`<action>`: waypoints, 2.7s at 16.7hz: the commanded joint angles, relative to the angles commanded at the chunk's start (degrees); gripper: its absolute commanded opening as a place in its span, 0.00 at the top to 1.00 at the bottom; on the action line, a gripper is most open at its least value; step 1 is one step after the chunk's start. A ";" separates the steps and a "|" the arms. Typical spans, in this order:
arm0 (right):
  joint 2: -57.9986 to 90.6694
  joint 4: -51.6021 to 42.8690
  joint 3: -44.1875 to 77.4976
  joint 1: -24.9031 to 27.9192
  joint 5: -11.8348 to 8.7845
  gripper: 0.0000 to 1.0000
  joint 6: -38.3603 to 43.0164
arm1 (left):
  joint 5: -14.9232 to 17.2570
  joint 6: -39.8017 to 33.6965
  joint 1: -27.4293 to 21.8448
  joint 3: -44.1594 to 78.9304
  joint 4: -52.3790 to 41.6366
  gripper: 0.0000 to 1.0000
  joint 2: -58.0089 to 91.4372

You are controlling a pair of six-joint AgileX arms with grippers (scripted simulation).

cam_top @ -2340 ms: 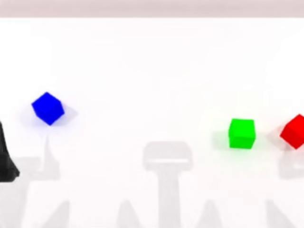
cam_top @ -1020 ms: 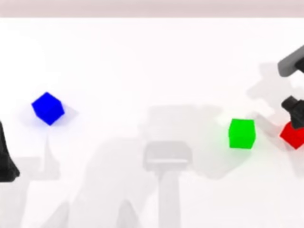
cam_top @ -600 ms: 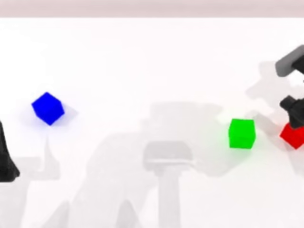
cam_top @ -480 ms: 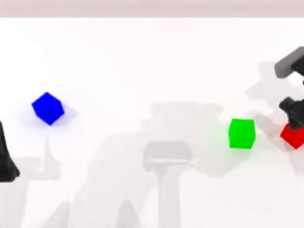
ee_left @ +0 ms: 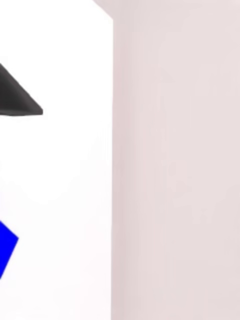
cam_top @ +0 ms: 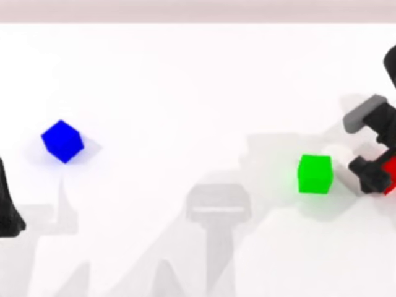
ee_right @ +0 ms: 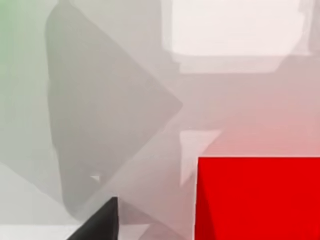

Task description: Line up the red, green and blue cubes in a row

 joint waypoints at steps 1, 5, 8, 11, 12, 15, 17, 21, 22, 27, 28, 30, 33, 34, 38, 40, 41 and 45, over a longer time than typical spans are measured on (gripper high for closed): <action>0.41 0.73 -0.50 0.01 0.00 0.00 0.01 | 0.00 0.00 0.00 0.00 0.00 0.00 0.00; 0.50 0.89 -0.61 0.02 0.00 0.00 0.01 | 0.00 0.00 0.00 0.00 0.00 0.00 0.00; 0.50 0.89 -0.61 0.02 0.00 0.23 0.01 | 0.00 0.00 0.00 0.00 0.00 0.00 0.00; 0.50 0.89 -0.61 0.02 0.00 0.45 0.01 | 0.00 0.00 0.00 0.00 0.00 0.00 0.00; 0.50 0.89 -0.61 0.02 0.00 0.53 0.01 | 0.00 0.00 0.00 0.00 0.00 0.00 0.00; 0.50 0.89 -0.61 0.02 0.00 0.75 0.01 | 0.00 0.00 0.00 0.00 0.00 0.00 0.00; 0.50 0.89 -0.61 0.02 0.00 0.90 0.01 | 0.00 0.00 0.00 0.00 0.00 0.00 0.00; 0.50 0.89 -0.61 0.02 0.00 1.00 0.01 | 0.00 0.00 0.00 0.00 0.00 0.00 0.00; 0.50 0.89 -0.61 0.02 0.00 1.00 0.01 | 0.00 0.00 0.00 0.00 0.00 0.00 0.00; -1.49 -0.42 -0.12 0.00 -0.74 1.00 0.66 | 0.00 0.00 0.00 0.00 0.00 0.00 0.00; -1.54 -0.61 0.03 -0.01 -0.74 1.00 0.66 | 0.00 0.00 0.00 0.00 0.00 0.00 0.00; -2.25 -2.77 1.56 -0.09 -0.72 1.00 0.75 | 0.00 0.00 0.00 0.00 0.00 0.00 0.00; -4.52 -9.24 5.23 0.07 -0.75 1.00 0.71 | 0.00 0.00 0.00 0.00 0.00 0.00 0.00; -5.31 -11.45 6.46 0.23 -0.76 1.00 0.59 | 0.00 0.00 0.00 0.00 0.00 0.00 0.00; -7.17 -15.01 8.79 0.48 -0.78 1.00 0.49 | 0.00 0.00 0.00 0.00 0.00 0.00 0.00; -6.95 -14.88 8.66 0.24 -0.79 1.00 0.59 | 0.00 0.00 0.00 0.00 0.00 0.00 0.00; -6.91 -14.91 8.71 0.29 -0.79 1.00 0.65 | 0.00 0.00 0.00 0.00 0.00 0.00 0.00; -3.81 -17.05 13.55 4.22 -0.61 1.00 6.81 | 0.00 0.00 0.00 0.00 0.00 0.00 0.00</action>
